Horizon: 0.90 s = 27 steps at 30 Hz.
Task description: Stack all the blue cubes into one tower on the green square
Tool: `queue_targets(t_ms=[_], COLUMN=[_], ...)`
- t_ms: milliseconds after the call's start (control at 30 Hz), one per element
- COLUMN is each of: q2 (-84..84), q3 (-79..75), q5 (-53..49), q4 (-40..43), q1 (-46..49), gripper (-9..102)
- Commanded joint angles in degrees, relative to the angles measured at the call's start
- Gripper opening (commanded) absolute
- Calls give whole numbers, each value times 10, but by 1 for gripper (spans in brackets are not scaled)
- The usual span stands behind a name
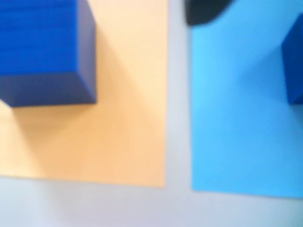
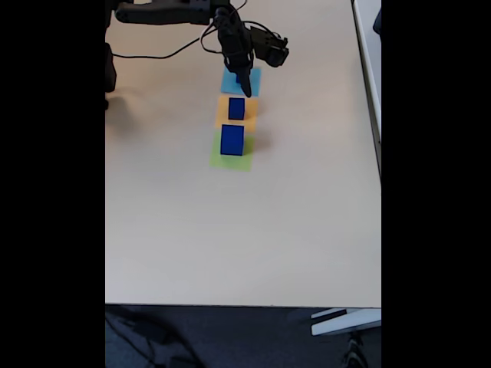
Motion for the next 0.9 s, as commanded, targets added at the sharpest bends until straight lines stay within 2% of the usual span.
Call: queue_targets(t_ms=[0,267,367,867], q2=[52,39,37,22], q3=[16,40,43,71], q5=[-10,-18,-19,1], q4=[-34,-57,-57,-67], q1=[11,26,32,26], gripper=[30,30,34,34])
